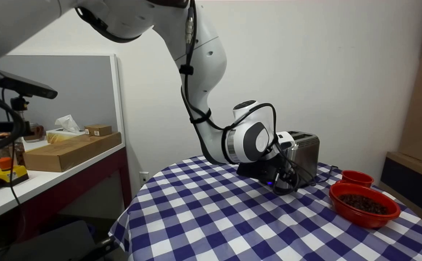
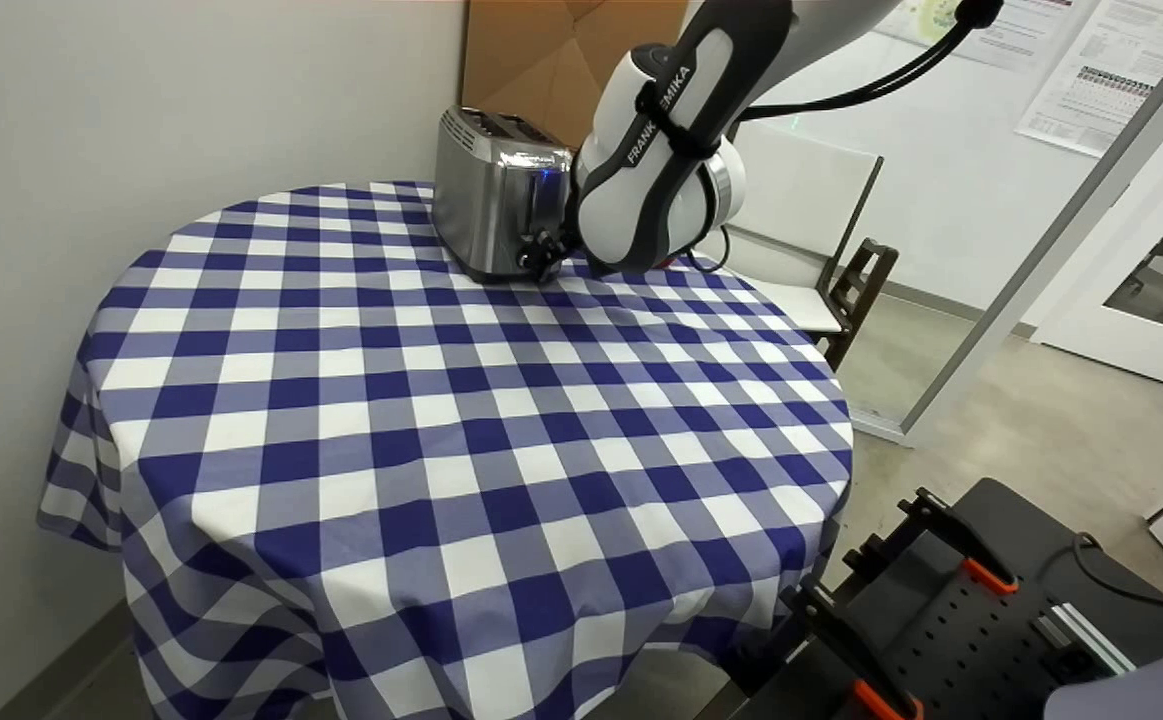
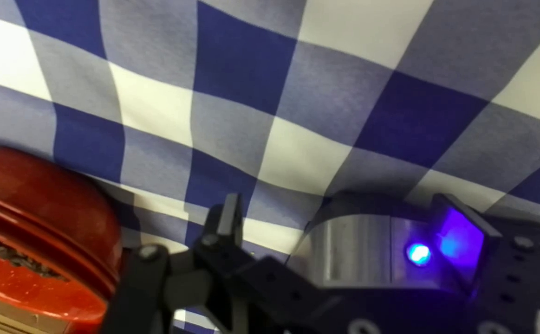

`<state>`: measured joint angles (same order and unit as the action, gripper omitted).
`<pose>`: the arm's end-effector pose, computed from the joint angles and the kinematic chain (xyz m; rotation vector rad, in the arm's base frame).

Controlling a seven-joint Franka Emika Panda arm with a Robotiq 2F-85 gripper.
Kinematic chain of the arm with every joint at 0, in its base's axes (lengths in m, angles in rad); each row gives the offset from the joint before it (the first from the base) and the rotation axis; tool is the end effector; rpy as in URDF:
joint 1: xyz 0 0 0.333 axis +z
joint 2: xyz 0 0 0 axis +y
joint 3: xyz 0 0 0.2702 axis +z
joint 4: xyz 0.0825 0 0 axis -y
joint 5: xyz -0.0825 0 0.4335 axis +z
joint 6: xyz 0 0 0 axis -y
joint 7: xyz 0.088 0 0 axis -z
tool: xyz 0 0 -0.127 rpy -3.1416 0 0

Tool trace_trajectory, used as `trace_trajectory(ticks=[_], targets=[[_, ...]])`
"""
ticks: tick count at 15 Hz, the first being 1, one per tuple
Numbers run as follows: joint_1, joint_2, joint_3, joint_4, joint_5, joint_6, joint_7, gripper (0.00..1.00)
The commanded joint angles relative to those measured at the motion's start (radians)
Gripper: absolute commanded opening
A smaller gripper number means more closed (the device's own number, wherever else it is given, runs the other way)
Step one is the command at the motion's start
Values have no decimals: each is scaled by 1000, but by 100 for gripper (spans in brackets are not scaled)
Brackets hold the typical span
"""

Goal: Turn off the toaster

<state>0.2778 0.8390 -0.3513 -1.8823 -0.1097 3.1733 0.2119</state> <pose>0.6542 -0.0421 0.0417 2.8371 0.0005 0.7222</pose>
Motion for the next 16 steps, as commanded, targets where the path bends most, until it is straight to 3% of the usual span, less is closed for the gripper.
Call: trace_trajectory(ticks=[1, 16], targets=[[26, -7, -25, -7, 33, 38, -30, 100], [83, -14, -85, -34, 41, 87, -35, 100]])
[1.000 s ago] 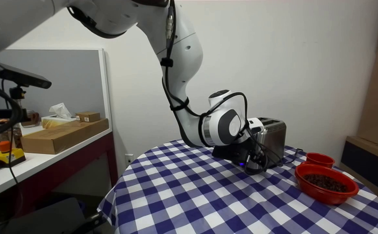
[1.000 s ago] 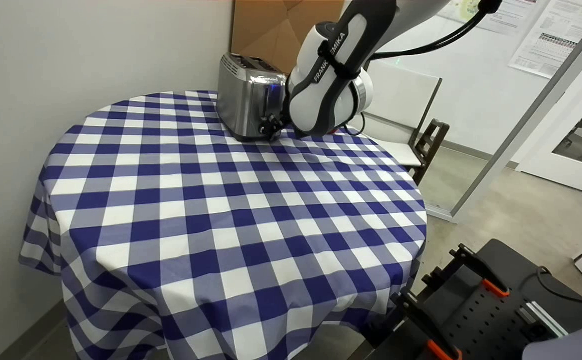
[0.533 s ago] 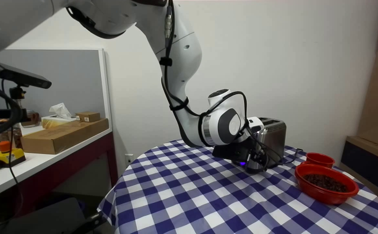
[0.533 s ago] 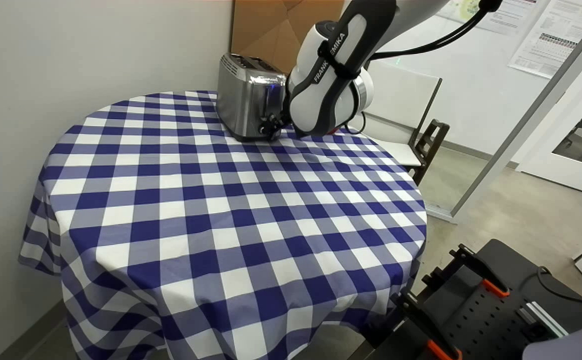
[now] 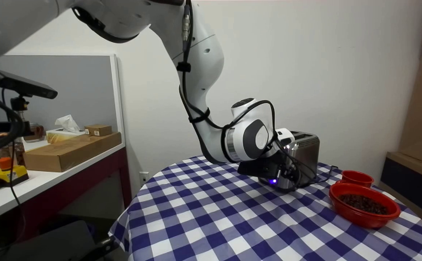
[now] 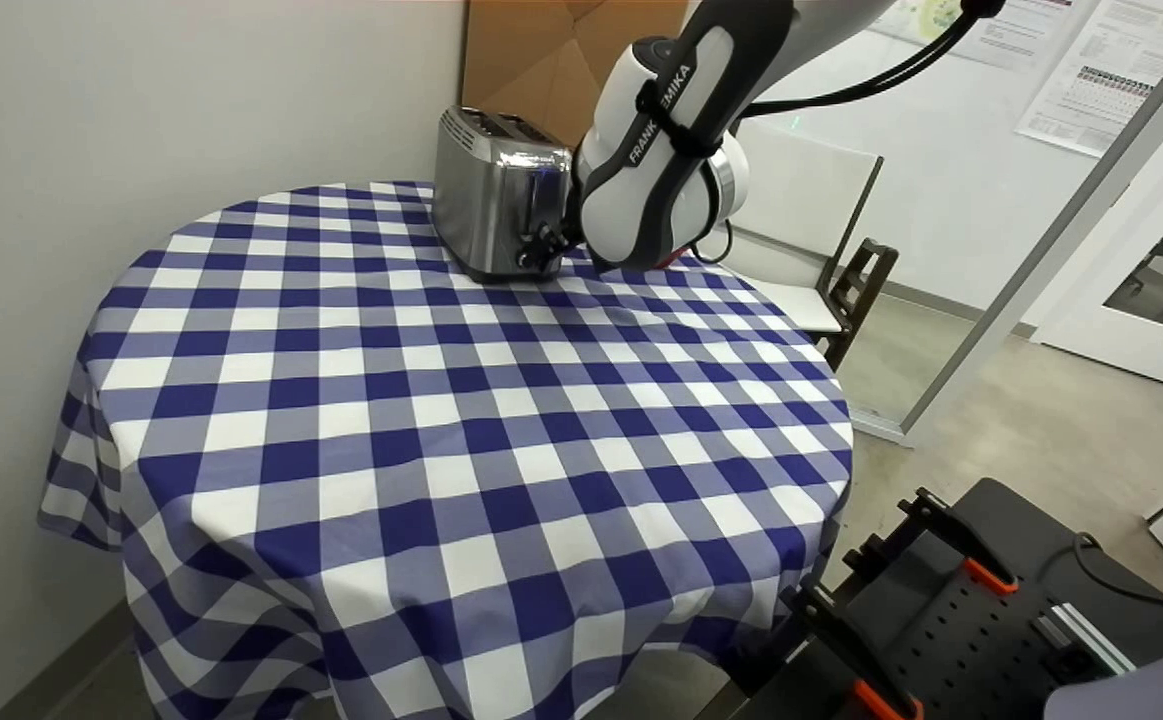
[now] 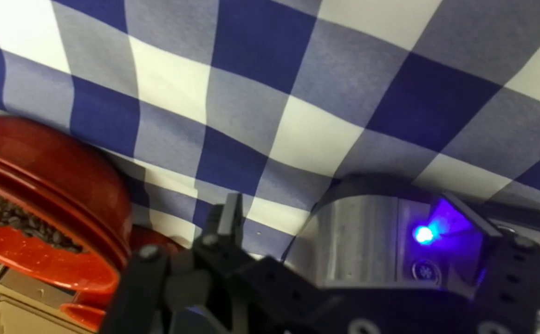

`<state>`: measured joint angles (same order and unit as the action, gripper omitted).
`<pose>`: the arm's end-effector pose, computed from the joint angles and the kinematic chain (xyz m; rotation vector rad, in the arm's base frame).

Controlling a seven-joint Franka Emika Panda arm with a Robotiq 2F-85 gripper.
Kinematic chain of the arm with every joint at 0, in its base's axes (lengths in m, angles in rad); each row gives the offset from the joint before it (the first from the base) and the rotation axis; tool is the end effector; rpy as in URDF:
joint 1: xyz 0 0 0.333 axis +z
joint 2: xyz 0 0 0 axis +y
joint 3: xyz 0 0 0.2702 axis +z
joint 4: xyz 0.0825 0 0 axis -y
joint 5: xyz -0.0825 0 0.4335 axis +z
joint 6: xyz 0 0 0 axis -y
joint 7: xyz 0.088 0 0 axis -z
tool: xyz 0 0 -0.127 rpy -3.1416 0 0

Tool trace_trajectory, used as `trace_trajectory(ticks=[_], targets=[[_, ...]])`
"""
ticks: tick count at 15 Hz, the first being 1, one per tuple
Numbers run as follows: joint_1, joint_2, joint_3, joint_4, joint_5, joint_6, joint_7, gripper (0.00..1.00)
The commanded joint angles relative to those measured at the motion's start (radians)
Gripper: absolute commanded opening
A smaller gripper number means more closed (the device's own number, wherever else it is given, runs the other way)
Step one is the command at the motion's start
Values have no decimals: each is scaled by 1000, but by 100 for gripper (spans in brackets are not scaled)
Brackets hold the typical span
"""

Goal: Turn off the toaster

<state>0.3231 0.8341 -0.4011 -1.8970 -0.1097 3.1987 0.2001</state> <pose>0.6548 -0.0446 0.0510 2.7989 0.0466 0.7521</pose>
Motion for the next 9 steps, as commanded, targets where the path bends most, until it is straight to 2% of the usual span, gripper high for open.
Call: trace_trajectory(ticks=[1, 5, 9], targets=[[46, -4, -45, -21, 47, 75, -26, 100], [61, 12, -58, -24, 79, 94, -40, 100], [-2, -27, 22, -32, 69, 31, -76, 100]])
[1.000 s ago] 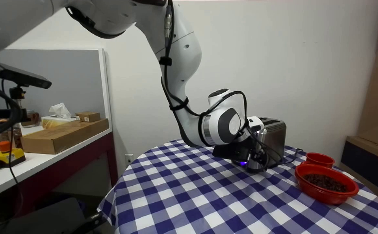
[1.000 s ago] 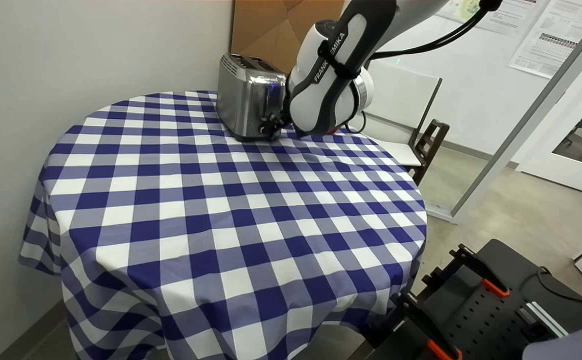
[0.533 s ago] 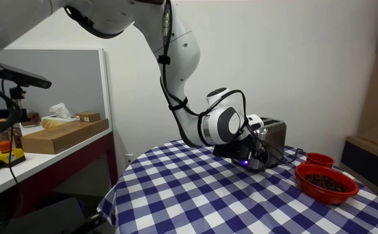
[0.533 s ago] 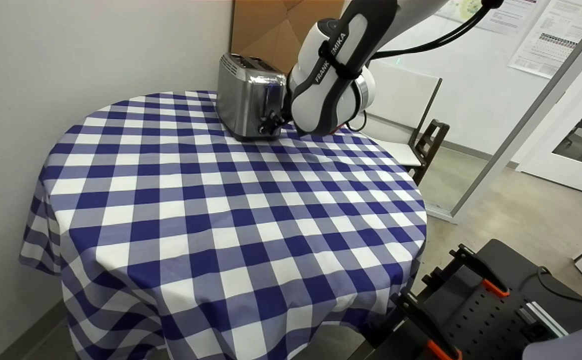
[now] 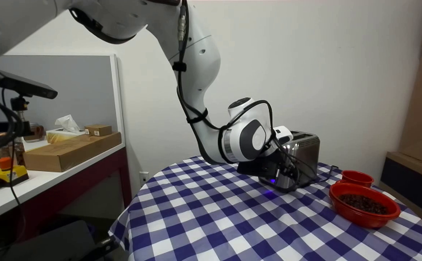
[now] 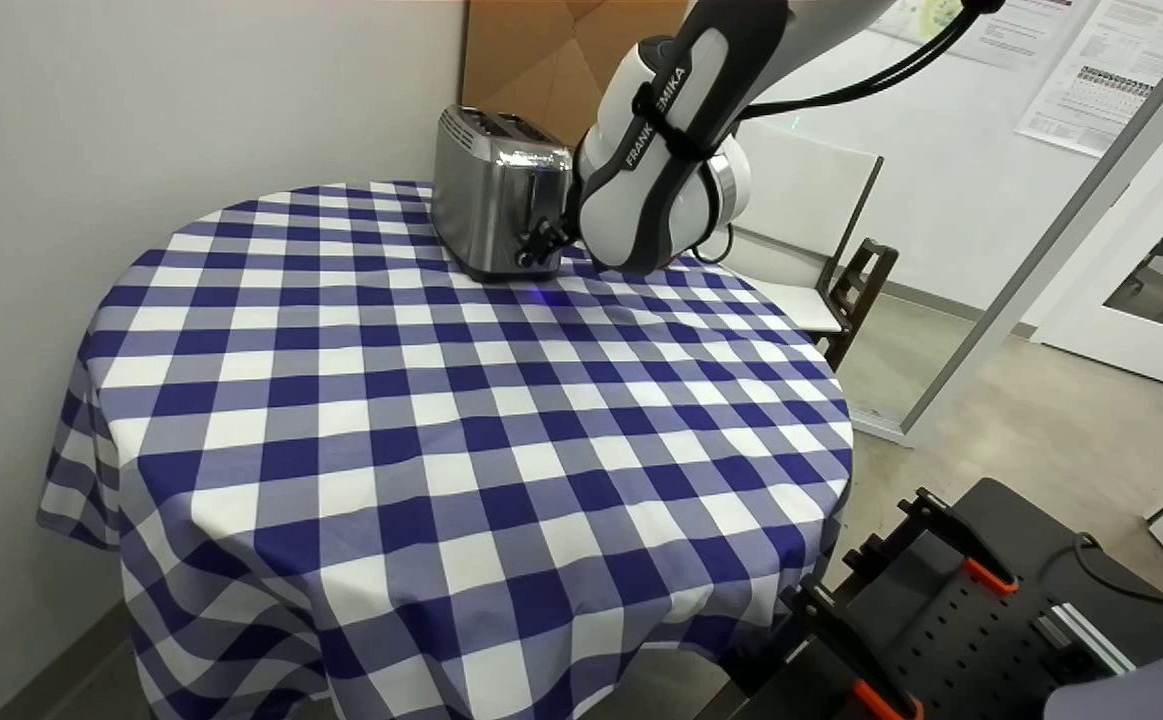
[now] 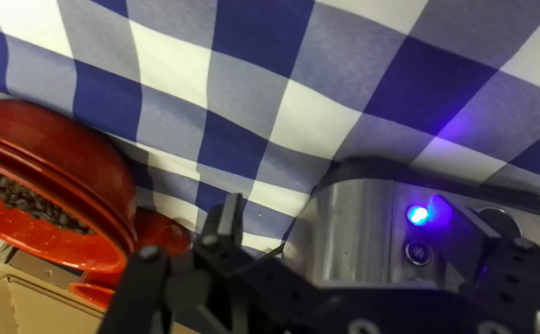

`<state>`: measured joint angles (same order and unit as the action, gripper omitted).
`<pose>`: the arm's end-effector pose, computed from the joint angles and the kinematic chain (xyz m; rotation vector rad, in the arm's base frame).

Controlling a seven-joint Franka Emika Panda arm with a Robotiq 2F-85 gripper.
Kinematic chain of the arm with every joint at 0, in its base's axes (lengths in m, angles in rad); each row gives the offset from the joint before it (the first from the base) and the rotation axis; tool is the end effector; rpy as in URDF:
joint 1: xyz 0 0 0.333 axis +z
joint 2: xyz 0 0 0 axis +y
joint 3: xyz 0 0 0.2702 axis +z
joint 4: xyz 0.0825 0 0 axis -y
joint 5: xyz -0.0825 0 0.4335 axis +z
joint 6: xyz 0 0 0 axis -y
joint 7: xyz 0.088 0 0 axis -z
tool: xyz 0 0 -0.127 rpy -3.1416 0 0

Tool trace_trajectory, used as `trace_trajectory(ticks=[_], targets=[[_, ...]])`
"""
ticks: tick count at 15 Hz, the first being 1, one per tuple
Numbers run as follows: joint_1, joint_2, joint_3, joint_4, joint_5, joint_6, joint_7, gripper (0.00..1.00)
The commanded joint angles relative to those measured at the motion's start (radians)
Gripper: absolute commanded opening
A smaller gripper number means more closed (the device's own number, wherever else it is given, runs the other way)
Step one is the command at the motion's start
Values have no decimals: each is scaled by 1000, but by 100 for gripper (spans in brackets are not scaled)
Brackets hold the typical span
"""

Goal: Turn off the toaster

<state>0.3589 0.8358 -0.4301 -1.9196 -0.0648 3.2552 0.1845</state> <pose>0.6517 -0.0439 0.0558 2.7787 0.0435 0.8138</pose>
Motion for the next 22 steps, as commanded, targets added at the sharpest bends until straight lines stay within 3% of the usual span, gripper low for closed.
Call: trace_trajectory(ticks=[1, 7, 16, 22], targets=[[-59, -37, 72, -9, 18, -42, -70, 100], [-98, -40, 105, 0, 14, -81, -84, 100], [-5, 16, -13, 18, 35, -10, -54, 100], [-18, 10, 17, 13, 26, -45, -70, 100]])
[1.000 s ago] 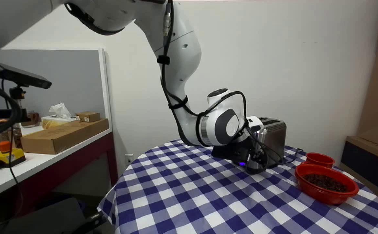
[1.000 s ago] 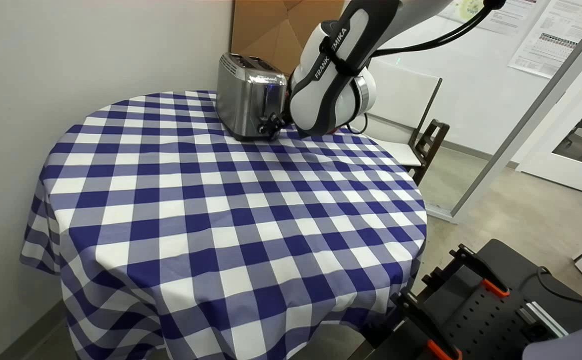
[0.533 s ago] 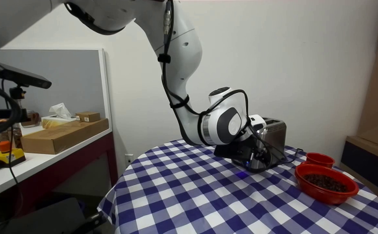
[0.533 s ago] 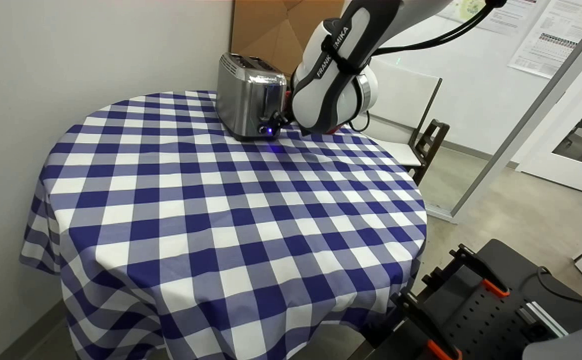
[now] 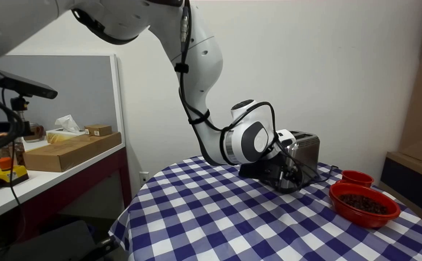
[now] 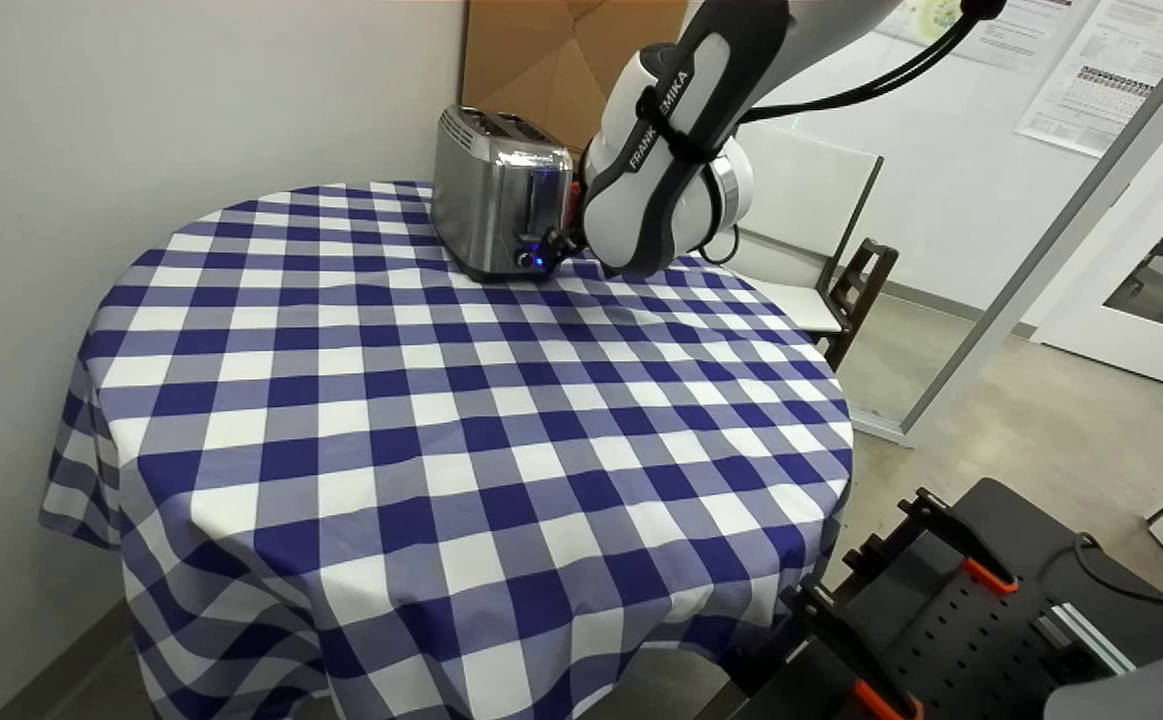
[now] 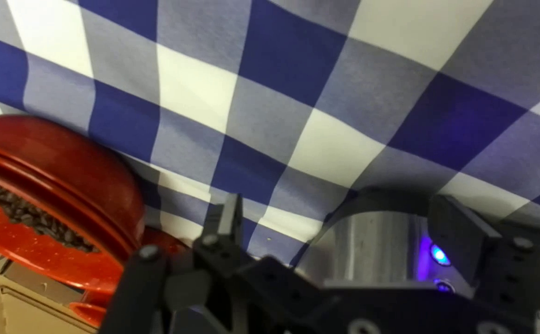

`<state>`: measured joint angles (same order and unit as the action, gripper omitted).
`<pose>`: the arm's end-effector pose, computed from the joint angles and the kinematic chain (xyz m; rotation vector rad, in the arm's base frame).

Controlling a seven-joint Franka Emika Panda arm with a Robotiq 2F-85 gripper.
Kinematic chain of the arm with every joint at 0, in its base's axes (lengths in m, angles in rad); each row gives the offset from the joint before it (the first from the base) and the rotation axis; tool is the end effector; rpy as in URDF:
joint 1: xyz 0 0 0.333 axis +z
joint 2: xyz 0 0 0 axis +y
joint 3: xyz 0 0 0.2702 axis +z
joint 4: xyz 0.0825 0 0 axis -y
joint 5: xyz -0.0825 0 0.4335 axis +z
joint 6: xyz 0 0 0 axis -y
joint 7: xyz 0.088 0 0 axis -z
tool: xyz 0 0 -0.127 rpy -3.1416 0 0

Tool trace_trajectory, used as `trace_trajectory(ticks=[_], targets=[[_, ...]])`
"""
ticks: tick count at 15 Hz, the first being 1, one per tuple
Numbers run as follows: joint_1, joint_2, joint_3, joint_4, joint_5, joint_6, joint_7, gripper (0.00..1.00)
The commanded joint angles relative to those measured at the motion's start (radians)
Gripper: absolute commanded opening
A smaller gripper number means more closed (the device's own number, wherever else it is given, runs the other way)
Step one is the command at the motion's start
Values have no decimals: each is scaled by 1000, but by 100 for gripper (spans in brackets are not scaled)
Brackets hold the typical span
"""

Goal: Turn off the toaster

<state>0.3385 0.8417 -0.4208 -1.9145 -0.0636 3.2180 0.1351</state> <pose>0.6486 -0.0533 0.0475 2.7784 0.0821 0.7436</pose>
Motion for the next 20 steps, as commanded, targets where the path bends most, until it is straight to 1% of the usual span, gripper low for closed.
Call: trace_trajectory(ticks=[1, 4, 9, 12, 13, 14, 15, 16, 18, 20], targets=[[2, 3, 9, 9, 26, -8, -20, 100], [11, 7, -1, 11, 29, 1, -14, 100], [60, 42, -62, 18, 63, 82, 5, 100], [79, 56, -77, 19, 98, 90, -1, 100], [74, 51, -68, 17, 101, 75, -8, 100], [63, 43, -52, 14, 99, 59, -17, 100], [18, 6, 6, 6, 75, -6, -42, 100], [-7, -10, 38, 3, 66, -31, -47, 100], [-115, -79, 175, -11, 41, -129, -78, 100], [-214, -139, 303, -33, 43, -219, -114, 100]])
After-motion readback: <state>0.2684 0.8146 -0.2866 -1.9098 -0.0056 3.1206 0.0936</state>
